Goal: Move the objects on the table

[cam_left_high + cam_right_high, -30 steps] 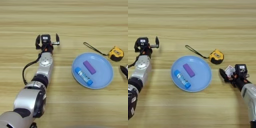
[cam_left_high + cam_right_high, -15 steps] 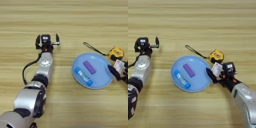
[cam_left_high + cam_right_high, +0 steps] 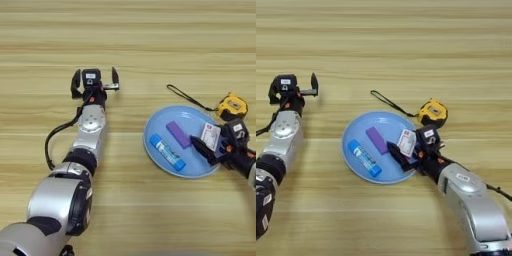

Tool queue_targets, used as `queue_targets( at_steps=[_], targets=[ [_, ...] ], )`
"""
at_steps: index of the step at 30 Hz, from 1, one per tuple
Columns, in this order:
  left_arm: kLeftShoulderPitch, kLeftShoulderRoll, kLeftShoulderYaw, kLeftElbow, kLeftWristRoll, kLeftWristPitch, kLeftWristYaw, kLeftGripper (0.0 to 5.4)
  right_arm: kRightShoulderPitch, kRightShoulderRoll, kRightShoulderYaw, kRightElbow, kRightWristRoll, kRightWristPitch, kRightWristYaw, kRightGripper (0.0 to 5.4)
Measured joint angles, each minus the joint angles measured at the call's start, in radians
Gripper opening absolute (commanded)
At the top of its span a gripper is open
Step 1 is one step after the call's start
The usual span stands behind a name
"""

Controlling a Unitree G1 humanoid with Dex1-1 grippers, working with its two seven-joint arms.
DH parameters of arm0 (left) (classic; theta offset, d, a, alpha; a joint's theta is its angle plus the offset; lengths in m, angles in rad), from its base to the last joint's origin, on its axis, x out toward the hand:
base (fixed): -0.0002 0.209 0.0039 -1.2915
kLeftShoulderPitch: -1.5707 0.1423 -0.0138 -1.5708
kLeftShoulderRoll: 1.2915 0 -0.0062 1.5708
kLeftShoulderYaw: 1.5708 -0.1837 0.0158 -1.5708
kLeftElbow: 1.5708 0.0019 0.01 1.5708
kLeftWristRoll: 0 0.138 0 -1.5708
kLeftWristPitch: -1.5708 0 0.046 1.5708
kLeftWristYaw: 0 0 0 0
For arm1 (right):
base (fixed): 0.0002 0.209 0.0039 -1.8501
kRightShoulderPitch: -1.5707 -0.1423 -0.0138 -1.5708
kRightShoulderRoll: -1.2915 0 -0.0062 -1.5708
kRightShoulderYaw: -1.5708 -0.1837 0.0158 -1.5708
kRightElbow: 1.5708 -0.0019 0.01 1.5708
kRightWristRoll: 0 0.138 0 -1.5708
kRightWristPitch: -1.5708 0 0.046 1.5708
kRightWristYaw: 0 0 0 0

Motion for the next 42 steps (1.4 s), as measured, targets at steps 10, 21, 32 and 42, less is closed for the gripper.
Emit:
queue_targets(
  at_steps=[10,21,32,42],
  targets=[
    [0.0,-0.001,0.0,0.0,0.0,0.0,0.002,5.4,-0.029,0.01,0.027,0.044,-0.047,-0.041,0.0,4.94],
    [0.0,-0.002,0.0,0.0,0.0,0.0,0.002,5.4,-0.031,0.017,0.026,0.051,-0.053,-0.063,0.0,5.37],
    [0.0,-0.002,0.0,0.0,0.0,0.0,0.003,5.4,-0.055,0.025,0.001,0.051,-0.053,-0.094,-0.005,5.37],
    [0.0,-0.002,-0.004,0.0,0.0,0.0,0.003,5.4,-0.124,0.04,-0.059,0.116,-0.076,-0.218,-0.056,5.37]
  ],
)
